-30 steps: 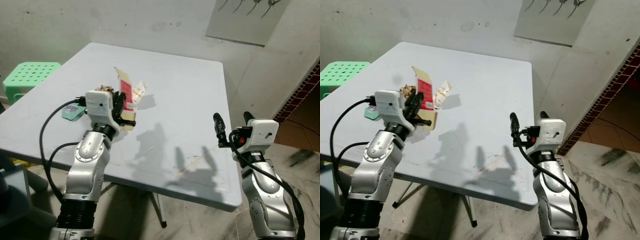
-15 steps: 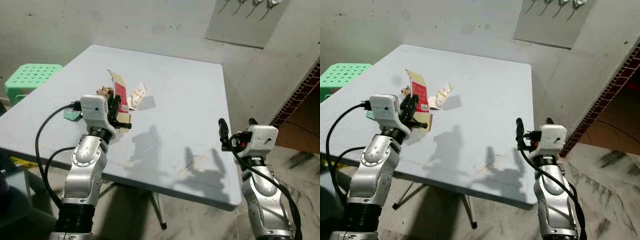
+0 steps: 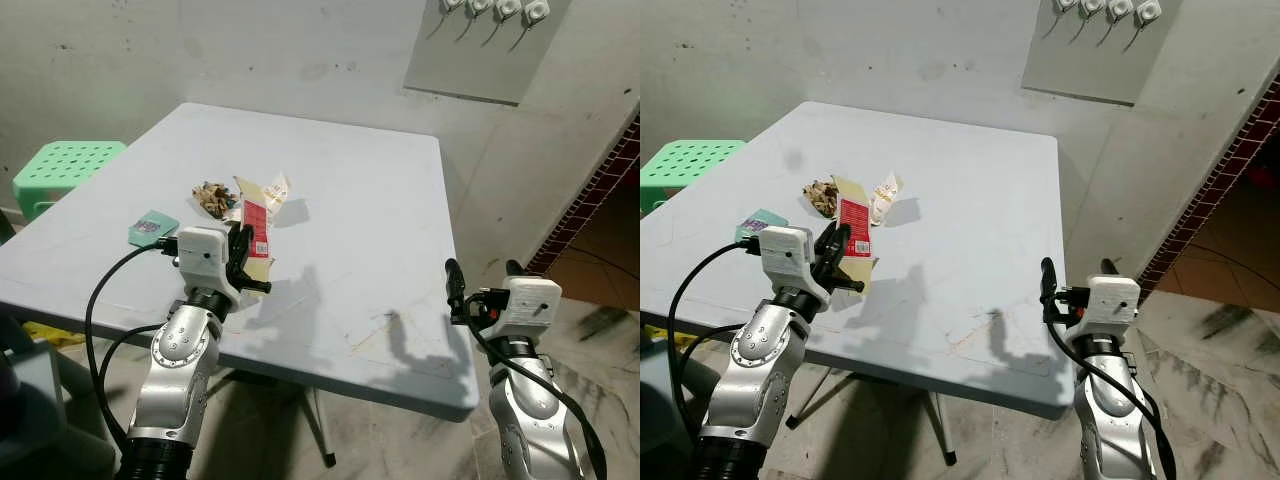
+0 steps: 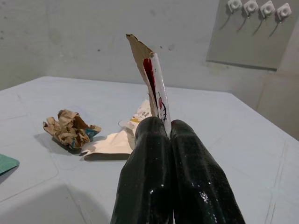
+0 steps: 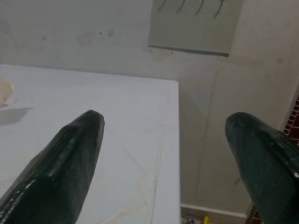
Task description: Picking trash to rubbish bin
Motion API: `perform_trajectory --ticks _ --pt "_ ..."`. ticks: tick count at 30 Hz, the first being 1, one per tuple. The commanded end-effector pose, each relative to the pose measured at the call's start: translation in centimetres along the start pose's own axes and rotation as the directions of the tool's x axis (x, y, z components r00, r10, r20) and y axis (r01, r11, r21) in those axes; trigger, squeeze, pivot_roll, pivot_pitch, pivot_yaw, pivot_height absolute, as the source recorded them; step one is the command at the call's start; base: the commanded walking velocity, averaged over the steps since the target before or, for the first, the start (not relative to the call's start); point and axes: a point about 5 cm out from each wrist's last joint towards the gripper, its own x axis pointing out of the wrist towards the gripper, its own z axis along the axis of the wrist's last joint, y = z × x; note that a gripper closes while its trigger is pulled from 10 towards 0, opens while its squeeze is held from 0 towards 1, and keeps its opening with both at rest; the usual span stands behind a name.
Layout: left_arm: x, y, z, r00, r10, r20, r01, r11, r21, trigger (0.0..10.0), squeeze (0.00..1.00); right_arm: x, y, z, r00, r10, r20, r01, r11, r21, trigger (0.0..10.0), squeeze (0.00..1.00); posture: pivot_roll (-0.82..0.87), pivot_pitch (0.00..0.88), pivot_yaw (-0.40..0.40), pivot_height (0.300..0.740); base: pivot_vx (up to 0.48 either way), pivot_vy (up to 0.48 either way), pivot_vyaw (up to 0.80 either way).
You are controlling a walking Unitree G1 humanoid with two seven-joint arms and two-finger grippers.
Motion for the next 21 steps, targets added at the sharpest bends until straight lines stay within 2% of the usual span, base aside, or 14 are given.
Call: perform_trajectory --ticks 1,10,21 --pt "0.0 0.1 0.5 1.0 0.021 0.014 -0.021 1.0 -0.007 10.0 0.0 0.0 0.1 0.7 1.0 -0.003 0.031 0.003 1.0 -0.008 10.0 0.0 -0.02 0.0 -0.041 0.74 0.0 0.0 0.0" --pt "0.2 0.5 0.6 0.999 0.049 0.02 -0.048 0.999 -0.024 10.0 0.0 0.0 0.6 0.7 0.999 0.014 0.034 -0.014 1.0 -0.011 10.0 0.0 -0.01 0.0 -0.053 0.74 0.0 0.0 0.0" --pt "0.6 1.1 0.9 0.997 0.069 0.026 -0.068 0.997 -0.036 10.0 0.0 0.1 0.6 0.6 0.999 0.026 0.031 -0.026 1.0 -0.011 10.0 0.0 -0.01 0.0 -0.063 0.74 0.0 0.289 0.0"
